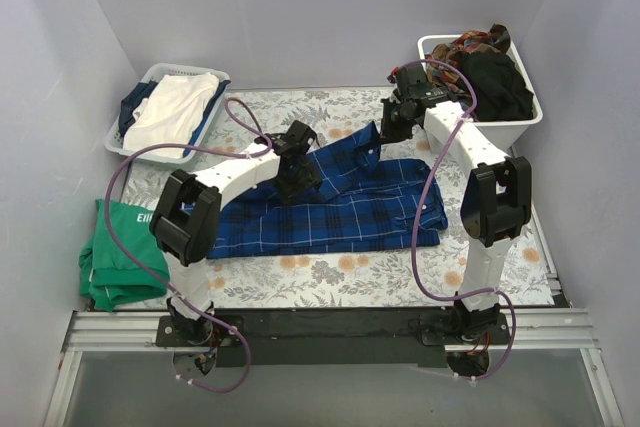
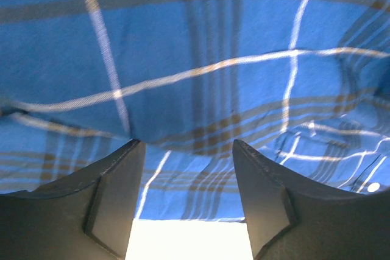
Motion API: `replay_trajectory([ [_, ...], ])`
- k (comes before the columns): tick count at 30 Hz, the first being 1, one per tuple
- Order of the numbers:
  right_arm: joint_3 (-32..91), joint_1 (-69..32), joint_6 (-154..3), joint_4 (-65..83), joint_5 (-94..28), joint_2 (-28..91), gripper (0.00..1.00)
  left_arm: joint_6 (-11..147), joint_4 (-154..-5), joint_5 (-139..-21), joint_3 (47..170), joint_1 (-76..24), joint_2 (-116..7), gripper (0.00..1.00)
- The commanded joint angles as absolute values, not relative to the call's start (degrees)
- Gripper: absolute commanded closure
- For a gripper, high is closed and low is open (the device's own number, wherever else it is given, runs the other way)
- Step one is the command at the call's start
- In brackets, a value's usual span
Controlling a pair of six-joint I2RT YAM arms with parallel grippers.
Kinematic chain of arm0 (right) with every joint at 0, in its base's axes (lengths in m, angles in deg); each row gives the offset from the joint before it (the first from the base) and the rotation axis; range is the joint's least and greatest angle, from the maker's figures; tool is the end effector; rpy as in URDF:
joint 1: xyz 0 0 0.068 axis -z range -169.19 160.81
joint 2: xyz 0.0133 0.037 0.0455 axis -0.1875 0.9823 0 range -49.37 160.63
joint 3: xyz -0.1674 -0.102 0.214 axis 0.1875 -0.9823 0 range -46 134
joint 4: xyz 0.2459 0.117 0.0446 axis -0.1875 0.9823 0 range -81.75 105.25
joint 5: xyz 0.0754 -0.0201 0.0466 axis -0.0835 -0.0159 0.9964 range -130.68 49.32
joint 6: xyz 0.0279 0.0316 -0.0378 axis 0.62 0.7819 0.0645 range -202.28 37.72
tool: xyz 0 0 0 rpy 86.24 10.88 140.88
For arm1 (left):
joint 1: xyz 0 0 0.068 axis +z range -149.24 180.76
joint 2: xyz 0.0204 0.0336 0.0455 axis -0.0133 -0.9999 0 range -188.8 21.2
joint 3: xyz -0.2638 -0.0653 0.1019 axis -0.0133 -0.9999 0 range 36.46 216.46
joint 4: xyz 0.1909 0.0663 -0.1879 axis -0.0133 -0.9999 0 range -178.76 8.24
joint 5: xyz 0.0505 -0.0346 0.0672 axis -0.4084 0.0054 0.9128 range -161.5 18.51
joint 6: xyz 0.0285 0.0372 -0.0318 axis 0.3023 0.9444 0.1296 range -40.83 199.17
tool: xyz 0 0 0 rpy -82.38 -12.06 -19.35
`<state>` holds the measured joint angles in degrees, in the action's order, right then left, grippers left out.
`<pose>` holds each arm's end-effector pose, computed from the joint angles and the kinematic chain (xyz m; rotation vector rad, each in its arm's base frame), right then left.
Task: Fold and stack the long sleeve shirts
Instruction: Fold the shirt
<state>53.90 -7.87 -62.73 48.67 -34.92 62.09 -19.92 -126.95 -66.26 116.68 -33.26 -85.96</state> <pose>0.4346 0.1511 0.2931 -0.0244 2.5171 0.4034 0.3313 -0.2193 0.2105 -1.5836 2.4436 -0.3672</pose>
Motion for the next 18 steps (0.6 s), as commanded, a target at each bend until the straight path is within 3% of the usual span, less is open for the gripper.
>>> replay_trajectory([
  [1, 53.67, -8.00, -62.50, 47.36, -33.12, 60.06, 0.99, -21.37, -127.73, -62.89, 122.23, -33.96, -88.75, 0.47],
  [4, 53.76, -8.00, -63.03, 47.45, -33.56, 59.62, 0.99, -21.29, -127.64, -62.36, 123.38, -33.96, -89.54, 0.58],
  [11, 53.06, -8.00, -63.91, 47.44, -34.88, 58.30, 0.99, -20.50, -128.17, -62.97, 120.05, -33.96, -88.67, 1.00],
  [18, 52.79, -8.00, -63.56, 48.14, -34.87, 56.72, 0.99, -19.71, -130.45, -61.13, 118.55, -33.96, -85.24, 1.00],
])
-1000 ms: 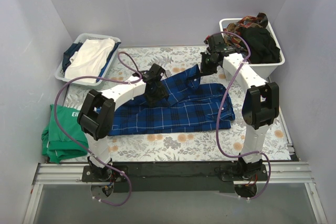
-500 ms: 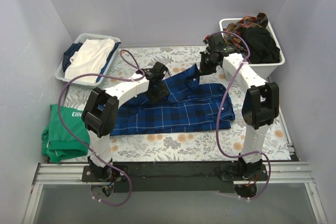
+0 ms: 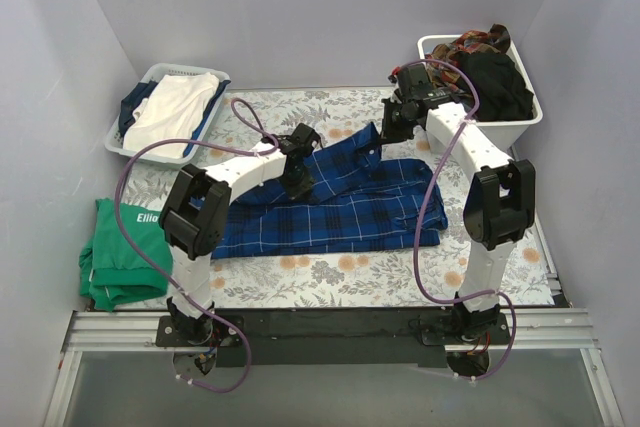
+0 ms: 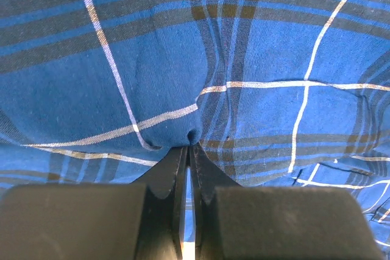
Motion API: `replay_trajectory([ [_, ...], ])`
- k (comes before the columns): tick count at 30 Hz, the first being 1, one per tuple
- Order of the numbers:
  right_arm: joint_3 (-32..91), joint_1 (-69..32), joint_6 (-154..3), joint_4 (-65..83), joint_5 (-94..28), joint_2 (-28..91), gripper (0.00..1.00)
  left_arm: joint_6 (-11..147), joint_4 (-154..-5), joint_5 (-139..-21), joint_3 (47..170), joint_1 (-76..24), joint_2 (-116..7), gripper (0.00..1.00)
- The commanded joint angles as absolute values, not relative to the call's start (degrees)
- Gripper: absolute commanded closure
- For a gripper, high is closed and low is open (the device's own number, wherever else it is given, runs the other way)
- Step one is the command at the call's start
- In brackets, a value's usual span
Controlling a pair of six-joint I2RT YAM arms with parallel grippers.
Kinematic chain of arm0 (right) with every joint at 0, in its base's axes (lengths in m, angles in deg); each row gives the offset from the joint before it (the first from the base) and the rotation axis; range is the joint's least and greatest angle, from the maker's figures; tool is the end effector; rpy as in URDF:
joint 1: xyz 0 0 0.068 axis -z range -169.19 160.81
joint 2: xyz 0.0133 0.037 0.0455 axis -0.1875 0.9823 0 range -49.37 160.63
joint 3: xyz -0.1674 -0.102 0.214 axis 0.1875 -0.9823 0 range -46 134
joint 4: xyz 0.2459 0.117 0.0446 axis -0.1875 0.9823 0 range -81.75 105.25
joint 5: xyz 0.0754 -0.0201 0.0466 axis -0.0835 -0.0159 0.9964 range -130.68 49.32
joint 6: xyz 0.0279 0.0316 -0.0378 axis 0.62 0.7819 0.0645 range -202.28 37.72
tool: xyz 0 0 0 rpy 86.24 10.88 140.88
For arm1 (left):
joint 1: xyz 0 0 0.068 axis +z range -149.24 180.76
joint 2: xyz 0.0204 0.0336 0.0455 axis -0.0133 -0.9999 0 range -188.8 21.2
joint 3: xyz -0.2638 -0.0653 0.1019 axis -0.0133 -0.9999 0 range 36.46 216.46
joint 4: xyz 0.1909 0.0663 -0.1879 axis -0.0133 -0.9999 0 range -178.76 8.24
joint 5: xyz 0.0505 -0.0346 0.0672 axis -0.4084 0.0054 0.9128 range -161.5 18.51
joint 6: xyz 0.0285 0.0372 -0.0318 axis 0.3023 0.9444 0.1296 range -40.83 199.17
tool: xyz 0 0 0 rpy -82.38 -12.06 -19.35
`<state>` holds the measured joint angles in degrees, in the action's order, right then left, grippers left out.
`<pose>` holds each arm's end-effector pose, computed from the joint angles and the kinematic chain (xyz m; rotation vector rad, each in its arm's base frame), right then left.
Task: Fold and stack the long sleeve shirts
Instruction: Fold the shirt
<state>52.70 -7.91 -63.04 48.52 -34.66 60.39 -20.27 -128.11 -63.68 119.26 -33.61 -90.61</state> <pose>0.4279 0.1494 0.2992 -0.0348 2.5059 0.4104 0.3416 -0.2271 0.1920 -1.5837 2.4352 -0.2656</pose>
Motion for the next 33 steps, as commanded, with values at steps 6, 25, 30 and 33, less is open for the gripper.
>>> replay_trajectory([
  [6, 54.20, -7.21, -63.56, 51.13, -36.54, 55.13, 0.99, -18.65, -130.72, -60.42, 116.27, -33.87, -81.47, 1.00],
  [25, 32.77, -1.41, -59.87, 51.41, -37.87, 47.92, 0.99, -16.02, -127.73, -63.05, 110.81, -33.17, -78.03, 1.00],
  [30, 30.47, -1.41, -60.40, 48.76, -38.22, 49.77, 0.99, -15.05, -127.03, -63.94, 110.81, -33.17, -79.35, 0.99],
  [33, 30.03, -1.32, -60.57, 48.42, -37.69, 49.60, 0.79, -14.78, -127.64, -63.41, 111.34, -33.17, -79.09, 0.74],
])
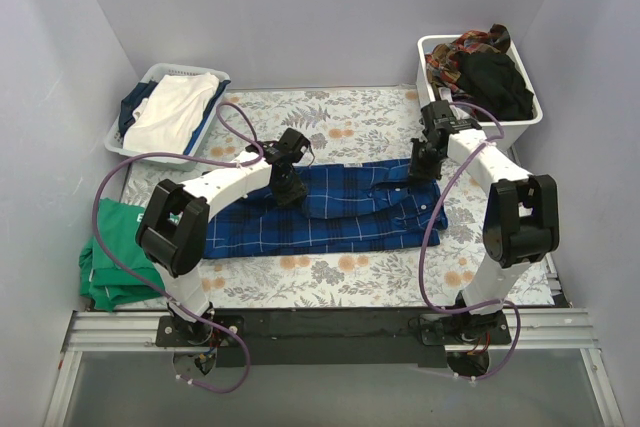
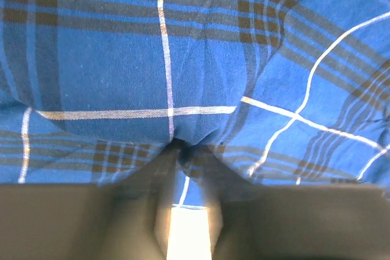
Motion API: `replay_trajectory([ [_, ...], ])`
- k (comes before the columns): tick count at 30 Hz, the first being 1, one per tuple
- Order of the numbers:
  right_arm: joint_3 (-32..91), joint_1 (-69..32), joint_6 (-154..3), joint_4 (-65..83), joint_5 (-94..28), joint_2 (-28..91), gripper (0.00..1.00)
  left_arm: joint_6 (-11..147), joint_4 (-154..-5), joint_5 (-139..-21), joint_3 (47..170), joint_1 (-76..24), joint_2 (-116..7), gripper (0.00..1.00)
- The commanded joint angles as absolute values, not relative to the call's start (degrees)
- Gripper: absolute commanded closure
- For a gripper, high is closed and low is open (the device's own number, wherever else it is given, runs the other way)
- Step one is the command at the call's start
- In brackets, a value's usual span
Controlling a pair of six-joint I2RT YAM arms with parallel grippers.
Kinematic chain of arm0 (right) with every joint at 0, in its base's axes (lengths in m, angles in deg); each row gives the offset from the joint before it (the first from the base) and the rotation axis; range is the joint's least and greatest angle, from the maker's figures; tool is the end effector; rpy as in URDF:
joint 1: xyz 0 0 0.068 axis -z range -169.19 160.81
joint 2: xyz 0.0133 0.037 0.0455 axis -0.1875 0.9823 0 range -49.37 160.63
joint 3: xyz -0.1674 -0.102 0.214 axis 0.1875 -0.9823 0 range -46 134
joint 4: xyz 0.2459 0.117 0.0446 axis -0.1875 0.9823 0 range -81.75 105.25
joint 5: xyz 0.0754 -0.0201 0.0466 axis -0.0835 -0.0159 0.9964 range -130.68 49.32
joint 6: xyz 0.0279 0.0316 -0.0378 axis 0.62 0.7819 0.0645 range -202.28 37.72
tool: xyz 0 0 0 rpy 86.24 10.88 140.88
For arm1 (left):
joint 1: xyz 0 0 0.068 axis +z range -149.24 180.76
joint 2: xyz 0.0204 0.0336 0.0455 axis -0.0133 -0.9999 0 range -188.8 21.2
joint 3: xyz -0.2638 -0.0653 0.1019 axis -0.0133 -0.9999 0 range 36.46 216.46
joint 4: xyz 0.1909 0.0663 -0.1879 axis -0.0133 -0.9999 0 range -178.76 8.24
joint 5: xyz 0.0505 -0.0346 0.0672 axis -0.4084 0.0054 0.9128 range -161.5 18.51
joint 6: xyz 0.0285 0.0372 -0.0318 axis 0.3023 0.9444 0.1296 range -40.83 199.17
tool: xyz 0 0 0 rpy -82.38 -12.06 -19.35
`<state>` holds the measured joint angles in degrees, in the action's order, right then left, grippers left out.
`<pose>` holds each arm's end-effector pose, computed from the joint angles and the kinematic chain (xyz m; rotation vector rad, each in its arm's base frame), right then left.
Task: Fold and stack the long sleeve shirts
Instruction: Fold the shirt
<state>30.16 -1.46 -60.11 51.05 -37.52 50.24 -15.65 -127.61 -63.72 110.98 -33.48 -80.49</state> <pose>0.3665 0.0819 0.2390 0.2216 2.7427 0.2436 0.3082 -0.2033 0.2159 -1.4763 2.4695 -0.3038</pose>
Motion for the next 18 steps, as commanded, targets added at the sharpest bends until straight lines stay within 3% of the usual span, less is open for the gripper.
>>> replay_trajectory([
  [1, 29.85, -1.41, -60.57, 48.06, -38.04, 48.38, 0.73, -14.78, -127.90, -62.97, 111.52, -33.17, -78.74, 0.59],
  [3, 29.76, -1.50, -60.83, 47.54, -39.09, 47.05, 0.60, -14.26, -128.34, -61.39, 112.04, -33.17, -77.16, 0.49],
  [6, 31.34, -1.50, -61.54, 47.71, -39.71, 45.03, 0.53, -13.64, -130.27, -59.99, 113.97, -33.17, -75.40, 0.36],
  [13, 34.33, -1.93, -62.06, 46.83, -37.96, 43.35, 0.51, -14.51, -134.23, -55.24, 111.71, -31.68, -69.86, 0.30],
  [18, 34.69, -5.80, -63.73, 46.48, -33.83, 47.48, 0.51, -14.61, -130.82, -60.76, 105.38, -22.63, -66.88, 0.30],
])
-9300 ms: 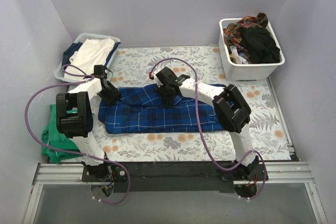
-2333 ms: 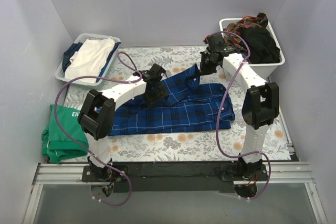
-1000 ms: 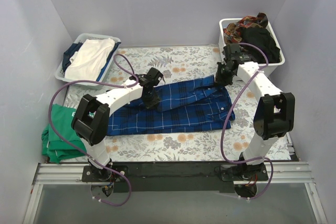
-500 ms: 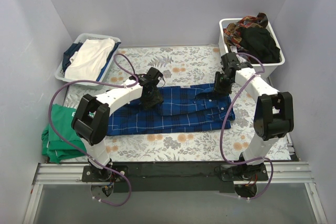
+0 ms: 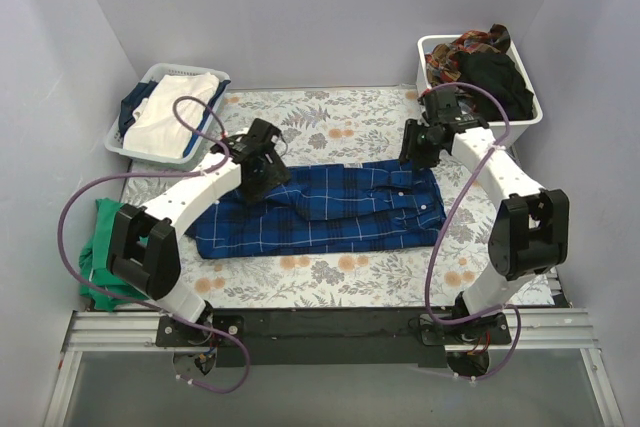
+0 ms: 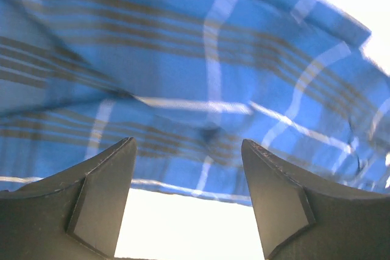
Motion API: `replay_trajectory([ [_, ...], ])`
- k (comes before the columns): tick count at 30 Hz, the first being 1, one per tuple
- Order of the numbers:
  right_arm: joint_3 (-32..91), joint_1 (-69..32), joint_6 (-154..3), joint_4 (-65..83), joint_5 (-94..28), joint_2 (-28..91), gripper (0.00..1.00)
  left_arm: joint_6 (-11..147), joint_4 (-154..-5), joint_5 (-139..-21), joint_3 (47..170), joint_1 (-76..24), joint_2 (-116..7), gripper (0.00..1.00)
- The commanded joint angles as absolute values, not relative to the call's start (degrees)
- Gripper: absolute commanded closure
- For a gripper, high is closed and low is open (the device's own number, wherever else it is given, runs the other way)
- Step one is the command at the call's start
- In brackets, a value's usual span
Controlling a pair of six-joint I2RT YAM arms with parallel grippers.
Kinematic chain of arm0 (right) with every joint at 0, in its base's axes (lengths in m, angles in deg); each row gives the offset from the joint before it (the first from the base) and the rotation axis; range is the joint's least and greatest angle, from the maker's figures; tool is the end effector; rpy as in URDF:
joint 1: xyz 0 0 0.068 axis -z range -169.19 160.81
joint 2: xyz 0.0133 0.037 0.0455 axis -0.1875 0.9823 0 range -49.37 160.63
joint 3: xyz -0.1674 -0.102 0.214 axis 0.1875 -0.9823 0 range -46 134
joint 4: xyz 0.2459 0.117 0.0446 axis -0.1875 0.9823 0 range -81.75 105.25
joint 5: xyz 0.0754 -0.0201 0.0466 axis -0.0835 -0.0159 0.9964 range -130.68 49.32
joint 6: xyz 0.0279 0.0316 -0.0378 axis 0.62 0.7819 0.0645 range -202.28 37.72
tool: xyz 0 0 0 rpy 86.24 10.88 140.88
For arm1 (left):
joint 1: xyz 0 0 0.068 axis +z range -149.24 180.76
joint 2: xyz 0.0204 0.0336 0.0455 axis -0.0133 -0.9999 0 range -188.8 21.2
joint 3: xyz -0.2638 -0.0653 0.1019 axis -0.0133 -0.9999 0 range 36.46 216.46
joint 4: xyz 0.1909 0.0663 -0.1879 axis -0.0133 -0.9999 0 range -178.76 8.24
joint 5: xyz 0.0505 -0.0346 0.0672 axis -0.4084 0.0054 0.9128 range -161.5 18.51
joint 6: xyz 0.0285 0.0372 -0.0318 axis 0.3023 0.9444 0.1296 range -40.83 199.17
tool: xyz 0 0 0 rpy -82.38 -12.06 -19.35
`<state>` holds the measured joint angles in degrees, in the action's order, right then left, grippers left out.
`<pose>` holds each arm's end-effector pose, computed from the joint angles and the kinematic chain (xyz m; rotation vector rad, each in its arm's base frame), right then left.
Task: Fold and stack the long sleeve shirts
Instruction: Fold the shirt
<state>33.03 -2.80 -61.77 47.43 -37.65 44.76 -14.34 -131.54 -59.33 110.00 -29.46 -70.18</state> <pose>0.3626 0.0899 0.2926 0.1315 2.5406 0.3046 0.2944 -0.1619 0.2686 -1.4934 2.3127 -0.3420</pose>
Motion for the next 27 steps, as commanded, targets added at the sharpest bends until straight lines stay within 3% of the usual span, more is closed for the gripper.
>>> replay_trajectory([
  [1, 34.60, -6.50, -63.74, 46.57, -33.56, 49.14, 0.52, -14.43, -130.02, -62.16, 104.23, -21.66, -66.26, 0.31],
  [9, 32.14, -10.37, -63.12, 44.90, -31.01, 53.72, 0.54, -11.89, -127.12, -60.60, 98.69, -12.61, -65.64, 0.31],
  [17, 30.82, -10.73, -62.94, 44.72, -31.36, 54.25, 0.56, -9.95, -125.09, -60.59, 101.32, -5.23, -68.97, 0.31],
  [27, 29.94, -10.90, -62.51, 44.63, -31.89, 55.31, 0.58, -7.84, -123.17, -58.84, 105.98, -3.46, -74.34, 0.34],
])
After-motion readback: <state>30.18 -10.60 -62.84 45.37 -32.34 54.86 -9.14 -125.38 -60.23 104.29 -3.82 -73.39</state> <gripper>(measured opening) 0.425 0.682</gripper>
